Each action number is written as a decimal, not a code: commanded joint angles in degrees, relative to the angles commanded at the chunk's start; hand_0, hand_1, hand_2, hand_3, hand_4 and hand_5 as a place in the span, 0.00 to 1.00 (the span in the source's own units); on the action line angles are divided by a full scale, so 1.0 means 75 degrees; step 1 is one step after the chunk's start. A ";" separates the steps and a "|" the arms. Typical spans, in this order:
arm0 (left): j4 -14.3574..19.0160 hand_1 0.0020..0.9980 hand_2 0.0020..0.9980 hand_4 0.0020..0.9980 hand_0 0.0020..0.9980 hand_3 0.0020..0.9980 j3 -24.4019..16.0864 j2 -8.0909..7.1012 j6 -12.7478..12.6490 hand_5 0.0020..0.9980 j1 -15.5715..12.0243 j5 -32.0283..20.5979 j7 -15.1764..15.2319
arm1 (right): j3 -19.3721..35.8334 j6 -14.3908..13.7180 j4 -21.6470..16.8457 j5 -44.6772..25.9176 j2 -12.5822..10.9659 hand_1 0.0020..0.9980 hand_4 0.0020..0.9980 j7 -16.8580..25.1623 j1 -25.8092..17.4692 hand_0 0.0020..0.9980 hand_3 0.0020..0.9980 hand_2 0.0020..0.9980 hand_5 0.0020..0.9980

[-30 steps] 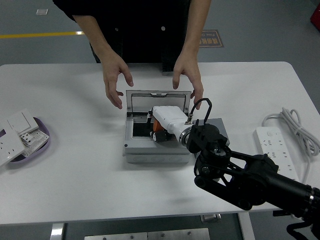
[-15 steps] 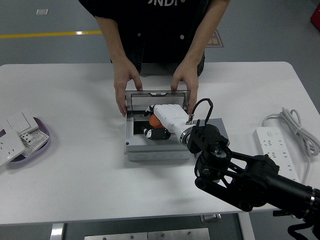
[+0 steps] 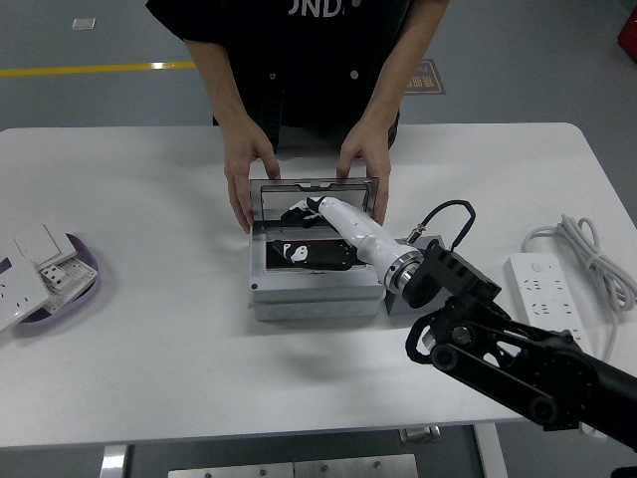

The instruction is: Pick up the cylinder from the cube,place it in the box,flap close box

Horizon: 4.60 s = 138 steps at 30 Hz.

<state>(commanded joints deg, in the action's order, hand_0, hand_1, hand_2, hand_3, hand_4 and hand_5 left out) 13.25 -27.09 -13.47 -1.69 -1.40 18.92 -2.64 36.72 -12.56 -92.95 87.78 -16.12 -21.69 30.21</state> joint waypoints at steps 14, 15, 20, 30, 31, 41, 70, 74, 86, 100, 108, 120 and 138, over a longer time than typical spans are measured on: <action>-0.0005 0.63 0.63 0.70 0.59 0.64 0.0083 -0.0029 -0.0006 0.21 0.0066 -0.0014 -0.0001 | -0.0043 -0.0127 0.0549 -0.0624 0.0049 0.66 0.72 0.0480 0.1549 0.76 0.66 0.68 0.50; -0.0004 0.63 0.63 0.70 0.59 0.64 0.0089 -0.0031 -0.0006 0.21 0.0076 -0.0013 0.0000 | -0.0167 -0.0138 0.0747 -0.0738 0.0056 0.66 0.72 0.0590 0.1704 0.76 0.66 0.68 0.50; -0.0002 0.63 0.63 0.70 0.59 0.64 0.0109 -0.0036 -0.0008 0.21 0.0119 -0.0015 0.0001 | -0.0676 -0.0119 0.1738 -0.1116 0.0014 0.66 0.71 0.0935 0.2212 0.76 0.66 0.68 0.48; -0.0010 0.63 0.63 0.70 0.59 0.64 0.0067 -0.0018 -0.0009 0.21 0.0125 -0.0008 0.0001 | -0.1134 -0.0066 0.1706 -0.1020 -0.0599 0.65 0.69 0.0799 0.1883 0.74 0.65 0.66 0.47; -0.0010 0.63 0.63 0.70 0.59 0.64 0.0053 -0.0017 -0.0009 0.21 0.0126 0.0000 0.0002 | -0.1139 -0.0068 0.1568 -0.0947 -0.0679 0.65 0.69 0.0762 0.1804 0.74 0.65 0.66 0.47; -0.0013 0.63 0.63 0.70 0.59 0.64 -0.0082 -0.0016 -0.0010 0.21 0.0085 0.0100 0.0002 | -0.1088 -0.0061 -0.0254 0.0475 -0.1487 0.64 0.68 0.0219 0.1059 0.73 0.66 0.66 0.46; -0.0007 0.63 0.63 0.70 0.59 0.64 -0.0139 -0.0006 -0.0011 0.21 -0.0028 0.0115 0.0003 | 0.2080 -0.0202 -0.0839 -0.0790 -0.1915 0.63 0.66 0.1778 -0.1516 0.70 0.65 0.66 0.45; -0.0001 0.63 0.63 0.70 0.59 0.64 -0.0146 0.0017 -0.0009 0.21 -0.0032 0.0121 0.0003 | 0.2820 0.0053 -0.0040 -0.1889 -0.1400 0.63 0.66 0.2566 -0.1785 0.70 0.65 0.66 0.45; -0.0026 0.63 0.63 0.70 0.59 0.64 -0.0111 0.0002 -0.0007 0.21 -0.0049 0.0104 -0.0002 | 0.3449 -0.0430 0.1849 -0.5008 -0.0935 0.62 0.67 0.5017 -0.2121 0.67 0.64 0.62 0.43; -0.0008 0.63 0.63 0.70 0.59 0.64 -0.0012 -0.0083 -0.0005 0.21 0.0027 0.0151 0.0003 | 0.3166 -0.0743 0.2043 -0.6068 -0.0794 0.58 0.66 0.5702 -0.2121 0.61 0.63 0.57 0.40; -0.0021 0.63 0.63 0.70 0.59 0.64 -0.0042 -0.0067 -0.0007 0.21 -0.0045 0.0130 0.0007 | 0.3119 -0.0758 0.2034 -0.6123 -0.0780 0.57 0.66 0.5782 -0.2217 0.62 0.63 0.56 0.40; -0.0041 0.63 0.63 0.70 0.59 0.64 -0.0050 -0.0071 -0.0004 0.21 -0.0053 0.0063 0.0010 | 0.3170 -0.0829 0.1906 -0.5968 -0.0745 0.57 0.67 0.5928 -0.2319 0.62 0.64 0.57 0.35; -0.0049 0.63 0.63 0.70 0.59 0.64 -0.0061 -0.0068 -0.0002 0.21 -0.0025 0.0021 0.0014 | 0.3209 -0.0627 0.1838 -0.5284 -0.0683 0.61 0.71 0.5704 -0.2323 0.60 0.67 0.56 0.01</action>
<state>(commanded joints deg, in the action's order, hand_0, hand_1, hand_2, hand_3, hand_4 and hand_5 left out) 12.88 -27.55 -13.98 -1.71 -1.59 19.08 -2.53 60.78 -17.27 -79.17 48.15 -21.24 21.09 12.79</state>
